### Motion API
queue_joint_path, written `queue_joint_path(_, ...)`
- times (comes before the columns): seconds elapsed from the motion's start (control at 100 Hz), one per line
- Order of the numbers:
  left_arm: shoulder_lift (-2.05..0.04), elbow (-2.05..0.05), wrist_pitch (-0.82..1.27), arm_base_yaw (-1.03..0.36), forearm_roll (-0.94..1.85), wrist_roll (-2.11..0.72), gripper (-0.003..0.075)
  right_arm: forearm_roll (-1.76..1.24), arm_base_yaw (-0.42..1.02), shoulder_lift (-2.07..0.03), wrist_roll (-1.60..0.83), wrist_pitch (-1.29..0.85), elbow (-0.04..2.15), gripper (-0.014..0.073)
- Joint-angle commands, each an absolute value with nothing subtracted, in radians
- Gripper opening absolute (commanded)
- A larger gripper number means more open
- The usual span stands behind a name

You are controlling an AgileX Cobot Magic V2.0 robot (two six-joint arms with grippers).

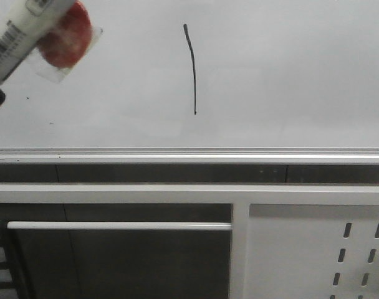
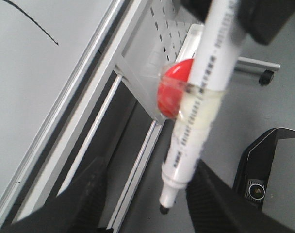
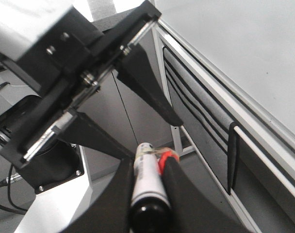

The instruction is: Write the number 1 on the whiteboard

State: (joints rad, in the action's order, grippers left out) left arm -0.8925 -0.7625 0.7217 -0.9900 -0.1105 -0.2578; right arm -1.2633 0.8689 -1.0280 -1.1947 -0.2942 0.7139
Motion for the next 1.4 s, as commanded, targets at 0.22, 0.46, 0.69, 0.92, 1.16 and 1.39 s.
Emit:
queue_joint_path(0.22,-0.928,-0.800,0.669,-0.995,-0.103,-0.258,0.0347,-1.298,0.866,-1.015,-1.197,-0.331,0.778,-0.0053)
queue_joint_path(0.46,-0.933,-0.800,0.643,-0.995,-0.103,-0.248,0.0289,-1.298,0.866,-1.015,-1.197,-0.369,0.791,-0.0053)
queue_joint_path(0.69,-0.933,-0.804,0.613,-0.995,-0.091,-0.247,0.0158,-1.269,0.866,-1.017,-1.197,-0.346,0.783,-0.0053)
queue_joint_path(0.92,-0.933,-0.848,0.629,-0.995,-0.061,-0.247,0.0203,-1.269,0.866,-1.043,-1.197,-0.323,0.773,-0.0053)
queue_joint_path(1.16,-0.933,-0.853,0.724,-0.995,-0.061,-0.247,0.0254,-1.269,0.866,-1.045,-1.197,-0.319,0.773,-0.0053)
queue_joint_path(1.39,-0.916,-0.853,0.714,-0.995,-0.042,-0.247,0.0251,-1.268,0.866,-1.056,-1.197,-0.306,0.771,-0.0053)
